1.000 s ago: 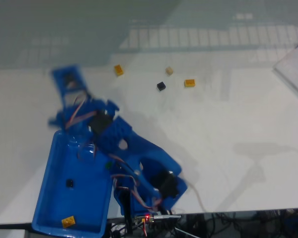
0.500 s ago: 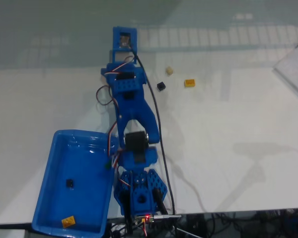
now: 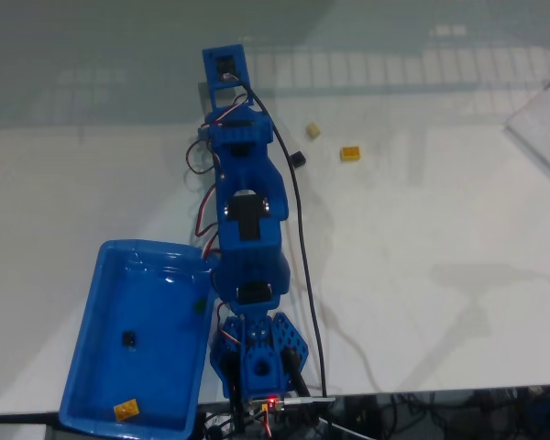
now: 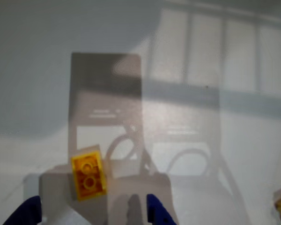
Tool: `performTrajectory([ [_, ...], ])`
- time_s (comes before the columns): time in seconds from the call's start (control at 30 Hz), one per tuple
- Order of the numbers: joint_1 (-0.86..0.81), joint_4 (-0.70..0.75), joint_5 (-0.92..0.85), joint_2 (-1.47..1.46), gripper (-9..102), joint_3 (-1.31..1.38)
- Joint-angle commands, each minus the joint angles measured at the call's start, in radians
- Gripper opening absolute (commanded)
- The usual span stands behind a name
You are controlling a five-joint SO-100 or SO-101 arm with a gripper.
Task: Pick up all the lego then put into the bin
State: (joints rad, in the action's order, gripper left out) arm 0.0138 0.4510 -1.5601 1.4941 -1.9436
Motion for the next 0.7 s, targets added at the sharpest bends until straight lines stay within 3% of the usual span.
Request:
performTrajectory([
  [0.0,0.006,-0.017,-0.009,-0.005,27,0.069],
  [0.67,0.011,-0.017,-0.008,-0.094,20,0.112],
])
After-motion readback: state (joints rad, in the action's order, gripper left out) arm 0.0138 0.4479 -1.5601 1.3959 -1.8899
